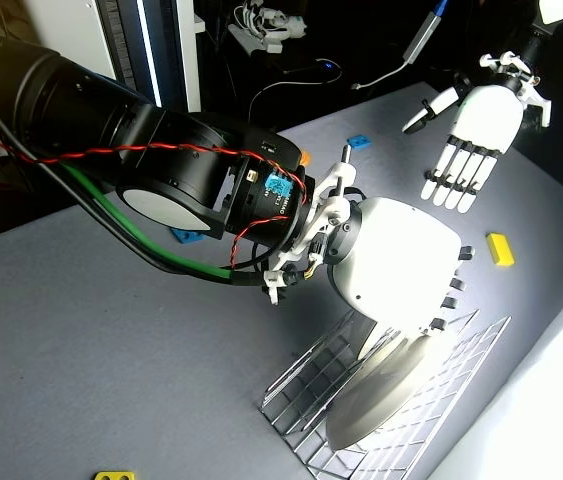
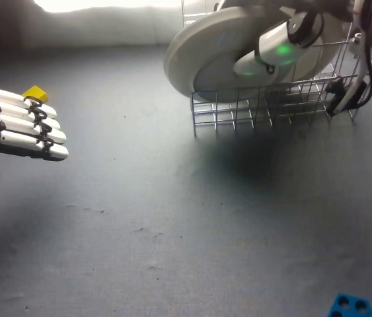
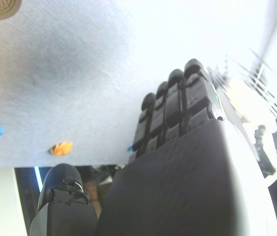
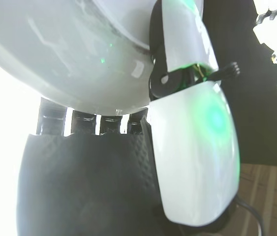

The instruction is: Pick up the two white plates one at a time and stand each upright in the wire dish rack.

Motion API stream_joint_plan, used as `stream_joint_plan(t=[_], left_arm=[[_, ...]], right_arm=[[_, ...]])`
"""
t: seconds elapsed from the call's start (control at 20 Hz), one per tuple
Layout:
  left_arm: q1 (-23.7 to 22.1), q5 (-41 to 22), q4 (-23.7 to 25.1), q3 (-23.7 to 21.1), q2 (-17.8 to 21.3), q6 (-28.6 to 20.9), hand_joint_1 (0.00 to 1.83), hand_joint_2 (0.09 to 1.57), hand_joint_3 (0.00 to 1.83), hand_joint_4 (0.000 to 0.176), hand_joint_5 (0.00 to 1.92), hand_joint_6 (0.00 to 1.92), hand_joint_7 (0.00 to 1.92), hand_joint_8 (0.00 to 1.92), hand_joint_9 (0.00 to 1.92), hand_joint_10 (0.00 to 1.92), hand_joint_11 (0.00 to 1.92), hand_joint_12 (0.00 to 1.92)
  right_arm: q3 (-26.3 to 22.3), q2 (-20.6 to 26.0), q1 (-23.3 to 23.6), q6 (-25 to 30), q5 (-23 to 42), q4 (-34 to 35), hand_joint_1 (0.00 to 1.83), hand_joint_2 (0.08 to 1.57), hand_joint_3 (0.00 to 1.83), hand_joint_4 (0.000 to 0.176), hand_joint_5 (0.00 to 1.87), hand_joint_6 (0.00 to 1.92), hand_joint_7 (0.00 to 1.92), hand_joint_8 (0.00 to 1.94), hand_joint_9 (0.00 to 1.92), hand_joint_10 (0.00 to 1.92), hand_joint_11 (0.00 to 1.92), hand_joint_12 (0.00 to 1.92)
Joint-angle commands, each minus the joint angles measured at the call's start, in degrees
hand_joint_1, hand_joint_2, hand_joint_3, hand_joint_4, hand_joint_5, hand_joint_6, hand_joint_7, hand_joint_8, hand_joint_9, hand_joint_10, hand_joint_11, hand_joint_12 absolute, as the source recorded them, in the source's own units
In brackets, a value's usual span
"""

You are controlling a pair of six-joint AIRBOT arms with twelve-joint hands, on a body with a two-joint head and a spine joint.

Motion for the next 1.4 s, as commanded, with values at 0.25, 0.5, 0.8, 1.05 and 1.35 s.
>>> stream_joint_plan(t=[0.25,0.5,0.8,1.05,1.35], left_arm=[[-0.61,-0.59,-3.26,0.16,0.31,0.25,0.0,1.05,0.0,0.0,0.02,0.0,0.0,0.0,0.0,0.0,0.0,0.0],[-0.61,-0.59,-3.26,0.15,0.25,0.25,0.0,1.04,0.0,0.0,0.02,0.0,0.0,0.0,0.0,0.0,0.0,0.0],[-0.61,-0.59,-3.17,0.15,0.18,0.25,0.0,1.05,0.0,0.0,0.03,0.0,0.0,0.0,0.0,0.0,0.0,0.0],[-0.61,-0.59,-3.1,0.11,0.17,0.25,0.0,1.06,0.01,0.0,0.03,0.01,0.0,0.0,0.0,0.0,0.0,0.0],[-0.61,-0.78,-3.1,0.11,0.19,0.25,0.0,1.05,0.0,0.0,0.03,0.0,0.0,0.0,0.0,0.0,0.0,0.0]], right_arm=[[1.26,-1.53,0.24,-0.14,8.73,-3.6,1.26,1.09,0.0,0.0,1.07,0.84,1.0,0.94,0.91,0.77,0.72,1.14],[1.69,-2.71,-0.75,-0.17,10.0,-5.56,1.09,1.01,0.0,0.0,0.75,0.03,0.84,0.0,0.77,0.04,0.21,1.2],[1.73,-3.0,-1.15,-0.18,10.33,-5.67,1.12,0.99,0.0,0.0,0.76,0.01,0.8,0.0,0.77,0.02,0.23,1.22],[1.73,-2.95,-0.89,-0.14,10.29,-6.48,1.06,1.02,0.0,0.0,0.62,0.0,0.67,0.0,0.65,0.0,0.09,1.24],[1.7,-2.08,1.06,-0.09,9.17,-6.97,1.05,1.02,0.0,0.0,0.48,0.0,0.48,0.0,0.44,0.0,0.0,1.16]])
